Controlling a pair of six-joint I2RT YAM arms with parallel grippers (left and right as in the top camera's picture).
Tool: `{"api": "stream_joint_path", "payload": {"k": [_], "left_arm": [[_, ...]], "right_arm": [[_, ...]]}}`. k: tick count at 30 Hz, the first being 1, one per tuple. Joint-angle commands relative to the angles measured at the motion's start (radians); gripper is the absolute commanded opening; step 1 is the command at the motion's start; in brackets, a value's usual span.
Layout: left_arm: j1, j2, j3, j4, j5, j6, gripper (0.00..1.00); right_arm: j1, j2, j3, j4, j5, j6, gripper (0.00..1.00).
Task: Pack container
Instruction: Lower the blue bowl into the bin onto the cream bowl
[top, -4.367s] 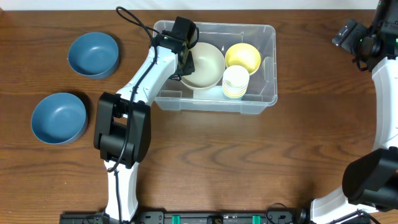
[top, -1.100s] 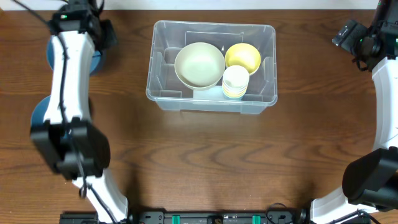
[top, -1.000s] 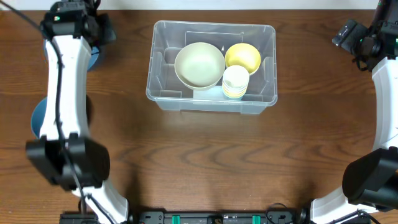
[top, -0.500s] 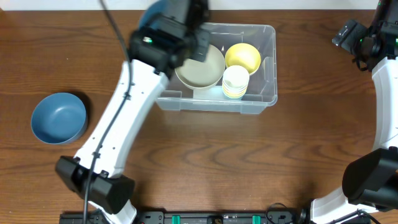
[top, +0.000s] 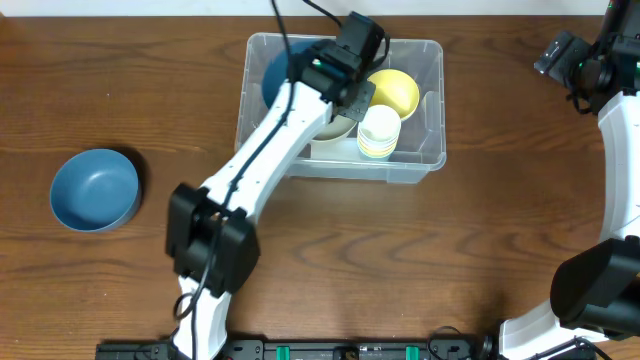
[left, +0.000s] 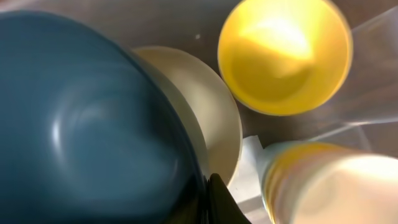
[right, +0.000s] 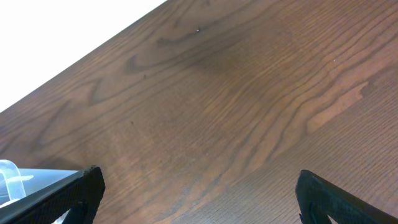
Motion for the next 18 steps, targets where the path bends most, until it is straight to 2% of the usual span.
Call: {"api": "stream_joint_path", "payload": {"k": [1,4,5,7,9,18], "left_arm": [[-0.003,0.031,0.006,0.014,-0.026,0.021,0.06],[-0.003,0.056,0.006,0.027,-0.026,0.021,0.07],[-0.003,0.06,0.006,0.028,-0.027,0.023,0.13],[-0.003,0.063,0.006,0.032,-0.027,0.026,0.33],[-0.002,0.063,0.006,0.037,-0.027,0.033,0.42],[0.06,-0.015,0.008,0.023,-0.027,0.032,0.45]], "right_arm": [[-0.003,-0.014,0.011,0.001,0.006,0.008,0.99],[-0.003,-0.014,0.011,0.001,0.006,0.008,0.99],[-0.003,-0.014,0.011,0.001,0.006,0.008,0.99],[-0.003,-0.014,0.011,0.001,0.006,0.008,0.99],[-0.003,-0.014,0.012,0.001,0.006,0.008,0.99],[-0.003,-0.014,0.011,0.001,0.006,0.008,0.99]]}}
